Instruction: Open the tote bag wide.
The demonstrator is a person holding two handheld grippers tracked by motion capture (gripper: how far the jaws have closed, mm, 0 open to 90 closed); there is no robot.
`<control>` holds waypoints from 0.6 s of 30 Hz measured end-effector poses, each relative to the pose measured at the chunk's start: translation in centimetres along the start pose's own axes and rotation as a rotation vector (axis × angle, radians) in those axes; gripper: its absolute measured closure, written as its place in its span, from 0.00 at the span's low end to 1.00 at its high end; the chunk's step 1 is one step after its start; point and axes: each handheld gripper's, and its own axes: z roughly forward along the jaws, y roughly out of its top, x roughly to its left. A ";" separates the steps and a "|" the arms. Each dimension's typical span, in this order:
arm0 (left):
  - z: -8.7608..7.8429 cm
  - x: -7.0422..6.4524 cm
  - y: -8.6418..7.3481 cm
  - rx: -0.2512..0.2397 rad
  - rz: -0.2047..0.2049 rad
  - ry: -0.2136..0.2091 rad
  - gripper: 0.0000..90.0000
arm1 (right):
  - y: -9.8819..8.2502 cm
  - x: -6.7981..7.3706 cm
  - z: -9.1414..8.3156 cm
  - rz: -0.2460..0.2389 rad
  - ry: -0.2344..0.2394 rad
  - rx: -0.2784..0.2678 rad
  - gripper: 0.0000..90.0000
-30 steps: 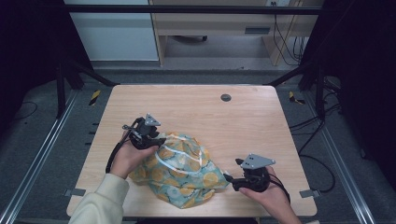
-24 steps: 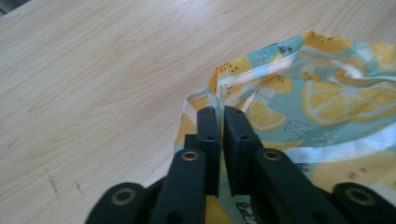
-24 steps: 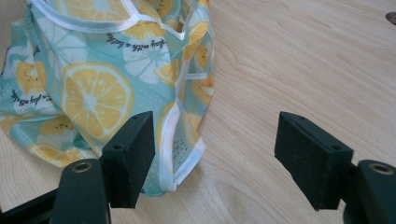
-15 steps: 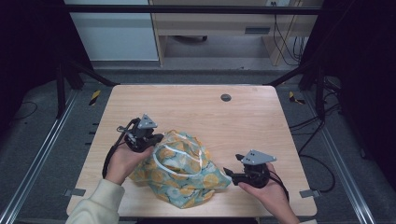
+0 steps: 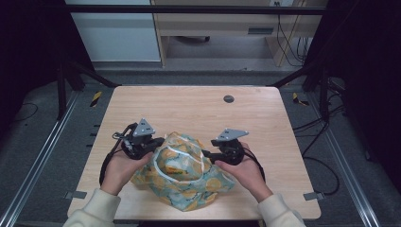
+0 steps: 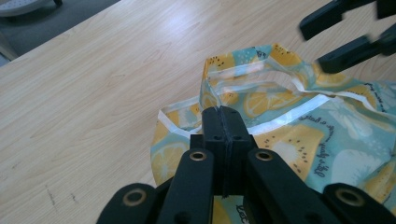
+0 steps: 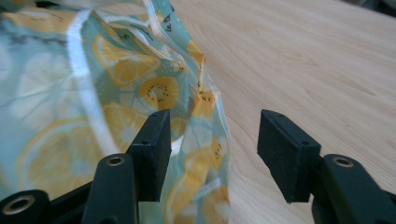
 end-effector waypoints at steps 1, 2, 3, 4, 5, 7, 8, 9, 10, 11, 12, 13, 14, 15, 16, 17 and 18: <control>-0.1 0.0 0.0 -0.010 -0.001 0.000 1.00 | 0.1 0.0 0.5 0.005 0.009 0.015 0.54; -0.3 -0.1 0.0 -0.018 -0.001 0.000 1.00 | 0.2 -0.1 1.1 0.010 0.029 0.040 0.66; -0.5 -0.1 0.0 -0.025 0.001 -0.002 1.00 | 0.2 -0.1 1.4 -0.005 0.040 0.051 0.80; -0.8 -0.2 -0.1 -0.032 0.005 -0.004 1.00 | 0.3 0.0 1.5 -0.021 0.049 0.057 0.88; -1.2 -0.3 -0.3 -0.040 0.010 -0.004 1.00 | 0.4 0.1 1.4 -0.032 0.051 0.057 0.95; -1.8 -0.5 -0.7 -0.059 0.014 -0.005 1.00 | 0.5 0.3 0.5 -0.041 0.044 0.030 0.99; -2.2 -0.6 -0.9 -0.073 0.020 -0.009 1.00 | 0.6 0.4 0.1 -0.048 0.040 0.020 0.99; -2.6 -0.7 -1.1 -0.083 0.030 -0.009 1.00 | 0.6 0.6 -0.8 -0.056 0.033 -0.003 0.99; -2.9 -0.9 -1.3 -0.092 0.040 -0.006 1.00 | 0.7 0.6 -1.5 -0.053 0.030 -0.026 0.99; -3.2 -1.1 -1.5 -0.101 0.042 -0.007 1.00 | 0.7 0.7 -2.2 -0.052 0.028 -0.043 0.99; -3.5 -1.3 -1.7 -0.109 0.050 -0.010 1.00 | 0.7 0.8 -2.9 -0.055 0.028 -0.062 0.99; -3.7 -1.5 -2.0 -0.117 0.055 -0.016 1.00 | 0.6 1.0 -3.6 -0.052 0.034 -0.083 1.00; -4.0 -2.0 -2.5 -0.135 0.056 -0.026 1.00 | 0.5 1.2 -4.0 -0.054 0.041 -0.094 1.00; -4.1 -2.3 -2.9 -0.137 0.061 -0.031 1.00 | 0.3 1.6 -4.8 -0.064 0.056 -0.105 1.00; -4.3 -2.8 -3.6 -0.141 0.067 -0.045 1.00 | -0.2 2.4 -5.8 -0.076 0.087 -0.124 1.00; -4.4 -3.1 -4.2 -0.141 0.069 -0.048 1.00 | -0.2 2.4 -5.8 -0.076 0.087 -0.124 1.00; -4.5 -3.4 -5.0 -0.141 0.072 -0.051 1.00 | -0.4 2.7 -6.1 -0.085 0.096 -0.128 1.00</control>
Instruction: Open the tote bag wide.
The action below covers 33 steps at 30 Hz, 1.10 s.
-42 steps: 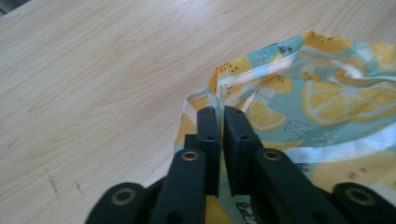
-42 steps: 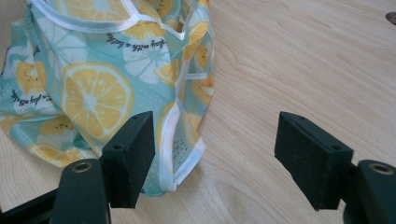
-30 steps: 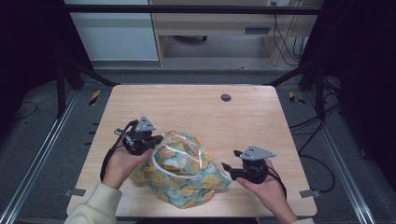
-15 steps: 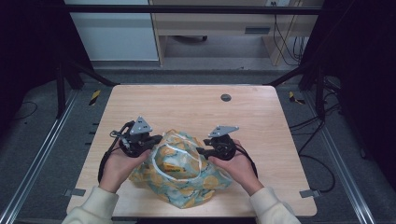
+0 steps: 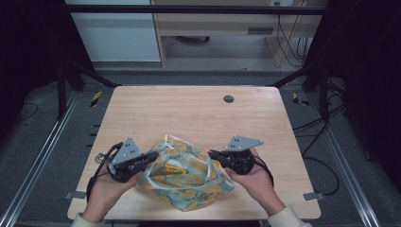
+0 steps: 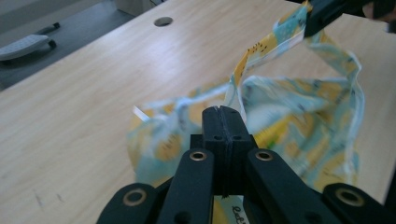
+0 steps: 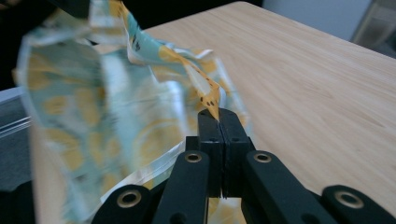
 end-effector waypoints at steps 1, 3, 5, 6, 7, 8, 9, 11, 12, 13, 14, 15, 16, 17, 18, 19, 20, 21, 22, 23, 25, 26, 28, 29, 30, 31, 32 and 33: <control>-0.1 -0.3 -0.7 -0.007 -0.009 -0.012 1.00 | -0.3 0.6 -0.5 -0.014 0.012 -0.004 1.00; -0.1 -0.6 -1.7 -0.006 -0.026 -0.030 1.00 | -0.7 1.4 -0.9 -0.029 0.038 -0.005 1.00; 0.2 -0.8 -2.9 0.002 -0.029 -0.047 1.00 | -1.2 1.9 -0.9 -0.043 0.052 0.009 1.00; 0.5 -0.8 -3.4 0.009 -0.030 -0.051 1.00 | -1.5 2.2 -0.8 -0.051 0.057 0.023 1.00; 0.7 -0.9 -3.9 0.021 -0.030 -0.052 1.00 | -1.7 2.4 -0.6 -0.053 0.061 0.034 1.00; 0.9 -0.9 -4.2 0.030 -0.031 -0.054 1.00 | -2.0 2.5 -0.4 -0.055 0.067 0.044 1.00; 1.0 -0.9 -4.5 0.046 -0.025 -0.052 1.00 | -2.2 2.6 -0.3 -0.059 0.069 0.048 1.00; 1.2 -0.9 -4.9 0.057 -0.034 -0.054 1.00 | -2.8 2.7 0.1 -0.056 0.076 0.061 1.00; 1.4 -0.9 -5.1 0.064 -0.039 -0.055 1.00 | -3.3 2.8 0.4 -0.060 0.074 0.076 1.00; 1.5 -0.9 -5.2 0.072 -0.053 -0.053 1.00 | -3.3 2.8 0.4 -0.060 0.074 0.076 1.00; 1.7 -1.0 -5.5 0.081 -0.064 -0.051 1.00 | -3.8 2.7 0.6 -0.073 0.070 0.088 1.00; 1.9 -1.1 -5.7 0.089 -0.068 -0.053 1.00 | -3.8 2.7 0.6 -0.073 0.070 0.088 1.00; 2.2 -1.4 -6.1 0.098 -0.080 -0.052 1.00 | -4.0 2.6 0.7 -0.062 0.072 0.088 1.00; 2.5 -1.4 -6.4 0.107 -0.094 -0.055 1.00 | -4.4 2.6 0.8 -0.054 0.080 0.097 1.00; 2.8 -1.5 -6.5 0.122 -0.093 -0.054 1.00 | -4.7 2.6 1.0 -0.061 0.078 0.116 1.00; 3.2 -1.7 -6.6 0.139 -0.082 -0.047 1.00 | -5.1 2.7 1.2 -0.067 0.079 0.139 1.00; 3.5 -1.8 -6.6 0.160 -0.064 -0.038 1.00 | -5.5 2.7 1.4 -0.071 0.083 0.158 1.00; 3.7 -1.9 -6.6 0.166 -0.059 -0.035 1.00 | -5.8 2.8 1.6 -0.071 0.089 0.175 1.00; 3.7 -2.0 -6.7 0.163 -0.062 -0.038 1.00 | -6.1 2.8 1.7 -0.072 0.093 0.194 1.00; 3.7 -2.2 -6.8 0.162 -0.064 -0.039 1.00 | -6.3 2.8 1.7 -0.069 0.094 0.205 1.00; 3.7 -2.2 -7.0 0.168 -0.059 -0.037 1.00 | -6.5 2.7 1.8 -0.056 0.097 0.212 1.00; 3.8 -2.3 -7.1 0.175 -0.053 -0.035 1.00 | -6.6 2.6 1.7 -0.053 0.099 0.216 1.00; 3.9 -2.2 -7.4 0.190 -0.054 -0.041 1.00 | -6.6 2.8 1.9 -0.059 0.102 0.219 0.98; 3.9 -2.2 -7.5 0.192 -0.058 -0.042 1.00 | -6.6 2.8 1.9 -0.059 0.102 0.219 0.98; 4.0 -2.2 -7.7 0.202 -0.057 -0.043 1.00 | -6.5 2.8 1.9 -0.058 0.100 0.218 0.96; 4.0 -2.3 -7.9 0.206 -0.058 -0.042 1.00 | -6.4 3.0 1.9 -0.058 0.099 0.217 0.93; 4.0 -2.4 -7.9 0.211 -0.054 -0.042 1.00 | -6.4 3.0 1.8 -0.063 0.099 0.210 0.89; 3.9 -2.4 -7.9 0.209 -0.054 -0.040 1.00 | -6.2 3.1 1.6 -0.067 0.099 0.196 0.81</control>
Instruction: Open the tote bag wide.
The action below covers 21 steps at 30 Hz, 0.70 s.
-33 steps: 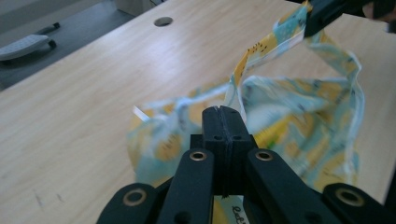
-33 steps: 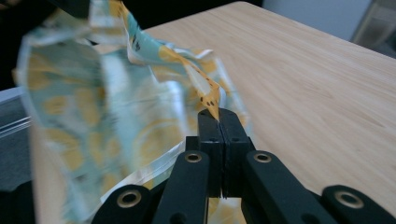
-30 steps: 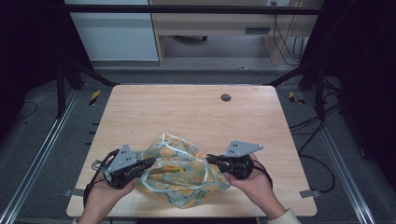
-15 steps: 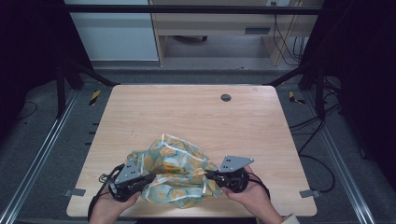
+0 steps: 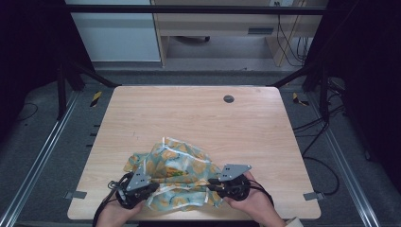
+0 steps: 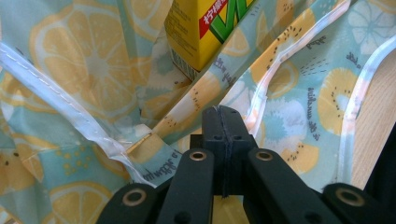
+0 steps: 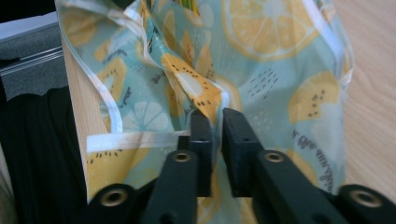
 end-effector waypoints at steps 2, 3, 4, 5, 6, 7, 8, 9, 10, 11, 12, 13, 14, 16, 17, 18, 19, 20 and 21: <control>-0.1 0.0 0.0 -0.006 -0.001 0.007 1.00 | 0.0 0.1 -0.3 0.001 -0.003 -0.004 0.72; -0.1 0.0 0.1 -0.005 0.002 0.011 1.00 | 0.0 0.1 -0.3 0.001 -0.003 -0.004 0.72; 0.0 0.0 0.1 -0.001 0.006 0.015 1.00 | -0.1 0.2 -0.5 -0.001 -0.009 -0.006 0.66; 0.0 0.0 0.1 -0.001 0.008 0.015 1.00 | 0.0 0.2 -0.7 -0.006 -0.021 -0.010 0.63; -0.1 0.0 0.1 -0.001 0.011 0.016 1.00 | 0.2 0.1 -1.3 -0.006 -0.026 -0.020 0.56; -0.1 -0.1 0.1 -0.001 0.014 0.019 1.00 | 0.2 0.1 -1.3 -0.006 -0.026 -0.020 0.56; -0.1 -0.1 0.2 0.000 0.016 0.019 1.00 | 0.4 0.0 -1.7 -0.002 -0.032 -0.028 0.53; -0.1 -0.1 0.2 0.001 0.018 0.021 1.00 | 0.9 -0.3 -2.6 0.001 -0.047 -0.041 0.51; -0.1 -0.1 0.2 0.001 0.018 0.021 1.00 | 0.9 -0.3 -2.6 0.001 -0.047 -0.041 0.51; -0.1 0.0 0.2 -0.001 0.017 0.018 1.00 | 1.1 -0.5 -2.8 0.002 -0.048 -0.047 0.49; -0.1 0.0 0.1 -0.005 0.014 0.014 1.00 | 1.3 -0.7 -3.1 0.004 -0.050 -0.053 0.47; -0.1 0.0 0.1 -0.006 0.012 0.012 1.00 | 1.6 -0.8 -3.4 0.002 -0.056 -0.058 0.47; -0.1 0.1 0.1 -0.003 0.016 0.016 1.00 | 1.9 -1.1 -3.8 0.002 -0.065 -0.064 0.45; -0.1 0.1 0.0 -0.003 0.012 0.017 1.00 | 2.6 -1.4 -4.3 0.001 -0.071 -0.077 0.43; -0.1 0.1 0.0 -0.002 0.012 0.018 1.00 | 2.9 -1.6 -4.4 -0.002 -0.073 -0.085 0.42; -0.1 0.1 0.0 -0.003 0.012 0.018 1.00 | 3.3 -1.7 -4.5 -0.001 -0.077 -0.084 0.42; -0.1 0.1 0.0 -0.004 0.015 0.019 1.00 | 3.5 -1.8 -4.4 -0.004 -0.081 -0.086 0.41; -0.1 0.0 0.1 -0.005 0.016 0.019 1.00 | 4.0 -1.9 -4.3 -0.006 -0.084 -0.084 0.41; -0.2 0.0 0.1 -0.009 0.020 0.021 1.00 | 4.3 -2.0 -4.0 -0.009 -0.086 -0.075 0.39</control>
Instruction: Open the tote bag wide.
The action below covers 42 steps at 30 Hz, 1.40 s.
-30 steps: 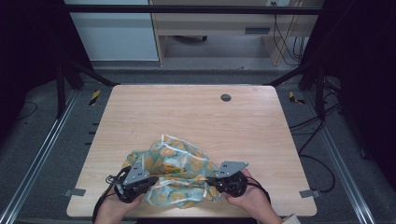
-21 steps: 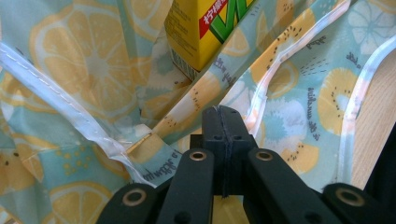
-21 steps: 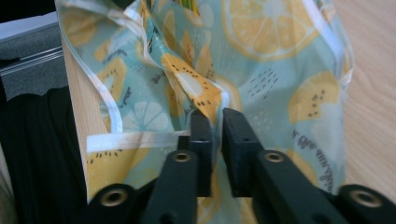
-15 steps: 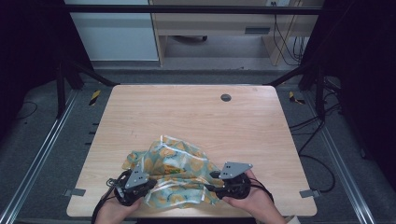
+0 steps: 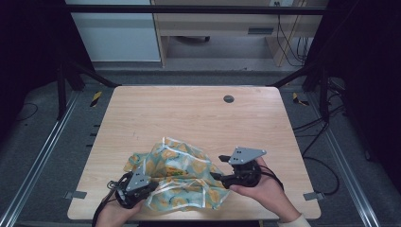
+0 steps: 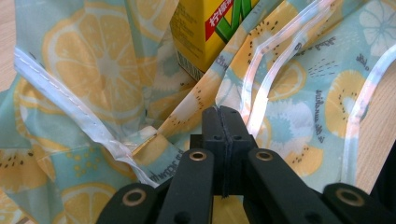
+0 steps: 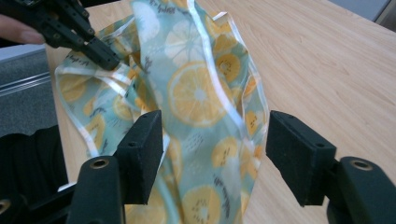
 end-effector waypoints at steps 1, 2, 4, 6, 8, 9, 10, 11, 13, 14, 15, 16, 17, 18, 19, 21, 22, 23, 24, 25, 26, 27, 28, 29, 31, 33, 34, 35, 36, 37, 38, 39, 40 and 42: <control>0.0 -0.1 0.0 -0.003 0.003 -0.001 1.00 | 0.3 0.0 0.3 -0.006 -0.006 0.006 0.38; 0.0 -0.2 0.1 -0.001 0.008 0.000 1.00 | 0.6 -0.1 0.7 -0.009 -0.006 0.007 0.37; 0.0 -0.3 0.1 -0.003 0.013 -0.005 1.00 | 1.3 -0.1 1.6 -0.010 -0.006 0.024 0.34; 0.1 -0.3 0.1 -0.002 0.012 -0.010 1.00 | 1.6 -0.1 2.0 -0.012 -0.005 0.033 0.33; 0.2 -0.4 0.1 0.006 0.013 -0.014 1.00 | 2.2 -0.1 2.6 -0.015 0.003 0.034 0.31; 0.2 -0.4 0.1 0.006 0.014 -0.015 1.00 | 2.4 -0.1 2.9 -0.018 0.010 0.034 0.30; 0.2 -0.4 0.1 0.007 0.015 -0.016 1.00 | 2.6 0.0 3.1 -0.018 0.017 0.036 0.29; 0.3 -0.4 0.1 0.008 0.018 -0.016 1.00 | 2.8 0.0 3.2 -0.020 0.019 0.037 0.29; 0.3 -0.5 0.1 0.012 0.025 -0.020 1.00 | 3.1 0.2 3.9 -0.021 0.035 0.047 0.28; 0.3 -0.5 0.1 0.014 0.030 -0.020 1.00 | 3.1 0.2 3.9 -0.021 0.035 0.047 0.28; 0.4 -0.6 0.1 0.016 0.032 -0.024 1.00 | 3.1 0.3 4.1 -0.022 0.040 0.051 0.26; 0.4 -0.6 0.1 0.021 0.034 -0.026 1.00 | 3.0 0.6 4.5 -0.014 0.050 0.058 0.25; 0.5 -0.6 0.1 0.024 0.037 -0.026 1.00 | 3.0 0.6 4.5 -0.014 0.050 0.058 0.25; 0.6 -0.7 0.1 0.030 0.041 -0.029 1.00 | 2.9 0.7 4.7 -0.013 0.054 0.062 0.25; 0.7 -0.8 0.1 0.032 0.043 -0.030 1.00 | 2.8 0.8 5.0 -0.017 0.055 0.073 0.23; 0.9 -1.0 0.2 0.043 0.059 -0.034 1.00 | 2.8 1.1 5.6 -0.014 0.051 0.087 0.22; 1.0 -1.1 0.3 0.048 0.063 -0.033 1.00 | 2.8 1.1 5.9 -0.014 0.053 0.090 0.22; 1.1 -1.1 0.3 0.054 0.068 -0.033 1.00 | 2.8 1.2 6.3 -0.014 0.058 0.099 0.21; 1.2 -1.2 0.3 0.061 0.073 -0.033 1.00 | 2.8 1.3 6.5 -0.017 0.060 0.104 0.21; 1.3 -1.2 0.2 0.065 0.075 -0.034 1.00 | 2.9 1.4 6.8 -0.017 0.064 0.114 0.20; 1.3 -1.2 0.2 0.069 0.077 -0.034 1.00 | 2.9 1.5 7.2 -0.020 0.070 0.129 0.22; 1.4 -1.2 0.2 0.072 0.076 -0.033 1.00 | 2.8 1.7 7.4 -0.030 0.069 0.154 0.29; 1.4 -1.2 0.2 0.078 0.076 -0.031 1.00 | 2.8 1.7 7.4 -0.030 0.069 0.154 0.29; 1.4 -1.1 0.2 0.081 0.075 -0.029 1.00 | 2.7 1.7 7.5 -0.034 0.071 0.165 0.33; 1.6 -1.1 0.1 0.084 0.071 -0.027 1.00 | 2.5 1.7 7.5 -0.040 0.081 0.178 0.45; 1.7 -1.0 0.2 0.087 0.068 -0.021 1.00 | 2.5 1.7 7.4 -0.045 0.072 0.187 0.55; 1.8 -1.0 0.3 0.089 0.069 -0.019 1.00 | 2.5 1.7 7.4 -0.046 0.077 0.181 0.63; 1.8 -1.0 0.3 0.091 0.070 -0.016 1.00 | 2.6 1.7 7.2 -0.050 0.085 0.178 0.69; 1.9 -1.1 0.3 0.092 0.070 -0.017 1.00 | 2.7 1.7 7.2 -0.050 0.082 0.177 0.74; 1.9 -1.1 0.3 0.093 0.072 -0.016 1.00 | 2.8 1.6 7.0 -0.054 0.086 0.178 0.79; 2.0 -1.1 0.3 0.095 0.074 -0.015 1.00 | 2.9 1.6 6.8 -0.055 0.099 0.177 0.81; 2.0 -1.1 0.3 0.095 0.074 -0.016 1.00 | 3.1 1.6 6.5 -0.059 0.116 0.169 0.83; 1.9 -1.1 0.3 0.095 0.074 -0.015 1.00 | 3.2 1.6 6.3 -0.059 0.122 0.160 0.85; 1.9 -1.1 0.4 0.091 0.070 -0.013 1.00 | 3.6 1.4 5.8 -0.066 0.120 0.146 0.92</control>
